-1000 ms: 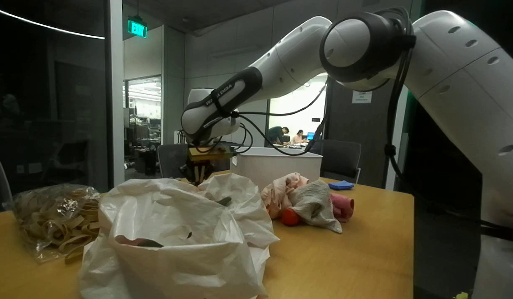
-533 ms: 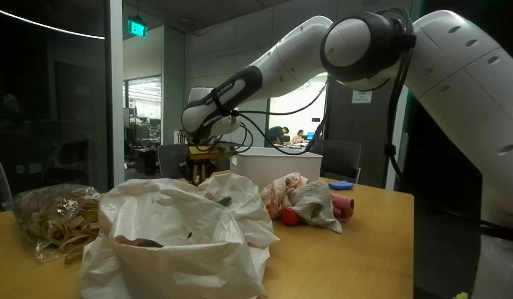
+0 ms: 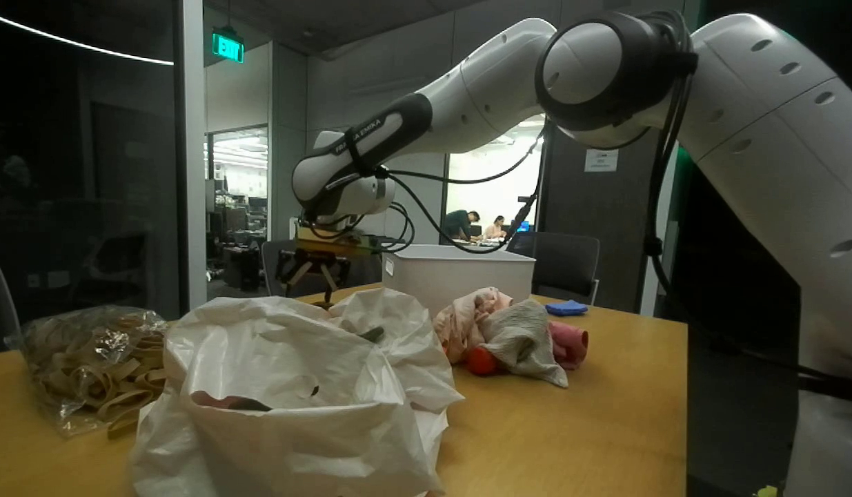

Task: Put the three plush toys into the carrier bag

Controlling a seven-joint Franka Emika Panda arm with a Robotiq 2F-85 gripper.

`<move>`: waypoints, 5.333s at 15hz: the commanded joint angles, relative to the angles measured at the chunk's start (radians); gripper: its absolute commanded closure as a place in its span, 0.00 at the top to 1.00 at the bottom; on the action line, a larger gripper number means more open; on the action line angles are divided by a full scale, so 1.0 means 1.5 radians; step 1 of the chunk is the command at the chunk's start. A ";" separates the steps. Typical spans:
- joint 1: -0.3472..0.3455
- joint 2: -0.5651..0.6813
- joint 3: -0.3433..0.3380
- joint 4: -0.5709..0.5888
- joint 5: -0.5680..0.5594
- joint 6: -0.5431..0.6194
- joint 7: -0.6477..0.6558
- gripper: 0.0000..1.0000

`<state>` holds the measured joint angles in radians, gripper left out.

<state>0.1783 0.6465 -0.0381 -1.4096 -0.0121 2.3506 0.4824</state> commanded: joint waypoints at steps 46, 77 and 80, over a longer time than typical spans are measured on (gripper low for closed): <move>0.010 -0.829 0.027 -0.692 0.400 -0.129 -0.429 0.09; 0.041 -0.487 0.119 -0.567 0.402 -0.187 -0.655 0.09; 0.046 -0.490 0.136 -0.555 0.407 -0.154 -0.672 0.09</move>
<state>0.2424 -0.0866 0.1465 -2.2768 0.5726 2.0890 -0.4854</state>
